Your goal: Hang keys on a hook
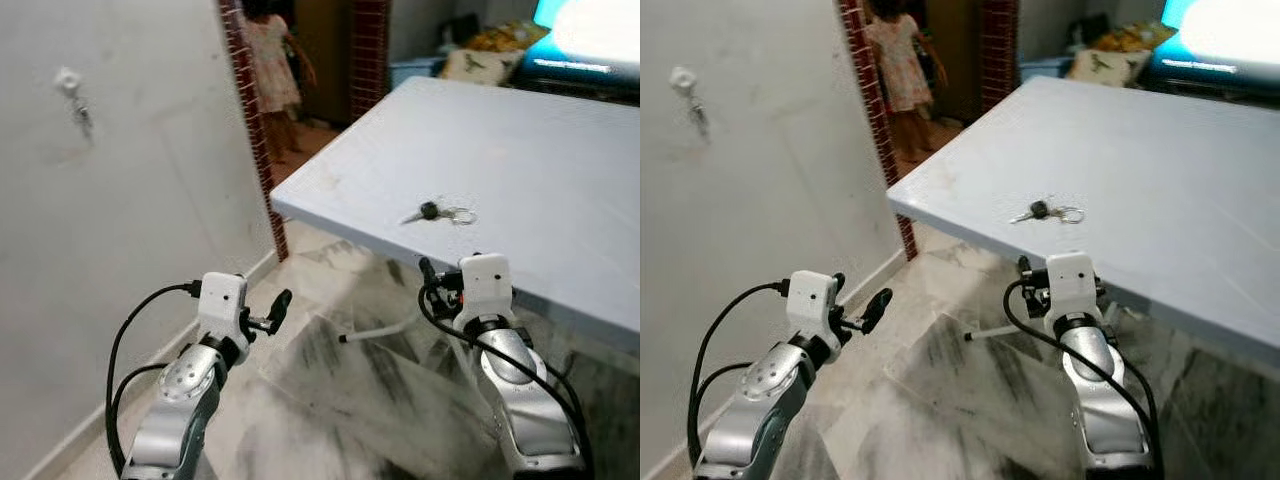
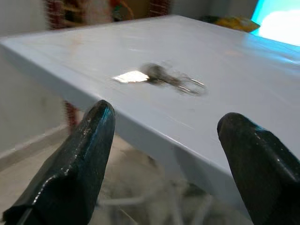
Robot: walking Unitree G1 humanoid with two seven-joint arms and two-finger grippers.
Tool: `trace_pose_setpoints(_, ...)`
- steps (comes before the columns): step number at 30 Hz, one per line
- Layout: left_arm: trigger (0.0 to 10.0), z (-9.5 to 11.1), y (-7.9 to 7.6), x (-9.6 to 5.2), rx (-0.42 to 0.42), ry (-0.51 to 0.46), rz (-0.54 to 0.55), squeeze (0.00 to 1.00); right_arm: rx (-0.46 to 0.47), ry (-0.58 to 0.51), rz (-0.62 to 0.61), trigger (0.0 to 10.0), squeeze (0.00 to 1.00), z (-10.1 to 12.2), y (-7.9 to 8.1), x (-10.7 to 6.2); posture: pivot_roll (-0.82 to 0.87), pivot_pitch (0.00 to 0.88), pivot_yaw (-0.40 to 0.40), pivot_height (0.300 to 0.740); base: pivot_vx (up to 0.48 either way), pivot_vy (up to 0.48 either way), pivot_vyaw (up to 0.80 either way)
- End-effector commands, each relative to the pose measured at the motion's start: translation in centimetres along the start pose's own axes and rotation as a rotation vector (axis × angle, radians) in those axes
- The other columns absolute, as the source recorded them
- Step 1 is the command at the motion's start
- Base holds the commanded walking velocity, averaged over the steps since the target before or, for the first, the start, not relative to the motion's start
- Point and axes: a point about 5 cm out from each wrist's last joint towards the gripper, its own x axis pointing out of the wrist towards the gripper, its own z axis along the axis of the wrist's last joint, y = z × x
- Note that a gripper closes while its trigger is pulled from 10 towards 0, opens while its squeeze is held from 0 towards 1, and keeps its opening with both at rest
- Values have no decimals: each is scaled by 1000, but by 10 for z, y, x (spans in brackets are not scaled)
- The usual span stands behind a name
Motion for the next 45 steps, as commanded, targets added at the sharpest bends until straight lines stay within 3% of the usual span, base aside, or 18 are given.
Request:
trace_pose_setpoints(1,10000,3,6,1,10,-5,23,0,11,-3,2,10000,0,1,2,1,-65,0,118,740,0,0,-800)
trace_pose_setpoints(6,10000,4,6,3,9,-13,30,0,23,-20,5,10000,0,3,3,0,-65,0,116,740,0,0,-728)
trace_pose_setpoints(22,10000,8,11,6,-36,-37,54,0,8,-34,39,10000,0,7,7,-2,-71,0,108,740,0,0,0)
trace_pose_setpoints(45,10000,8,5,6,-59,-44,15,0,3,-41,42,10000,0,9,10,-4,-69,0,118,740,367,0,0)
